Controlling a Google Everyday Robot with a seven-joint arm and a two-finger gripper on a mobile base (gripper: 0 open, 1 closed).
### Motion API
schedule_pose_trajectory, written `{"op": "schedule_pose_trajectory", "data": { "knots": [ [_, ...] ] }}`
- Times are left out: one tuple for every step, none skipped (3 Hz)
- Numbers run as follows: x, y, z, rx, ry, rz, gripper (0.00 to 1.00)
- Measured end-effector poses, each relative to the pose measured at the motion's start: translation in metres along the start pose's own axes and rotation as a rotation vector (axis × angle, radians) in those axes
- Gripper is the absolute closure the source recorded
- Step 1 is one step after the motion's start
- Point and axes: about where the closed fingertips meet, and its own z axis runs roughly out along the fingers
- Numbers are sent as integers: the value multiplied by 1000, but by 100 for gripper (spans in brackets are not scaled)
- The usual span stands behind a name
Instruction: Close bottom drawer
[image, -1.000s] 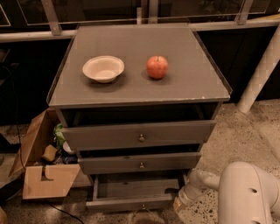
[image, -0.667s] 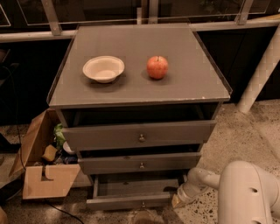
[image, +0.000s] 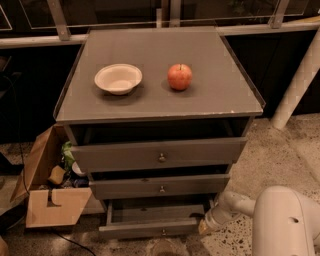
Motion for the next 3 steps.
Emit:
{"op": "schedule_pose_trajectory", "data": {
  "knots": [
    [0, 0, 0, 0, -1, 1, 100],
    [7, -17, -20, 14, -41, 46, 100],
    [15, -40, -37, 37, -85, 120, 100]
  ]
}}
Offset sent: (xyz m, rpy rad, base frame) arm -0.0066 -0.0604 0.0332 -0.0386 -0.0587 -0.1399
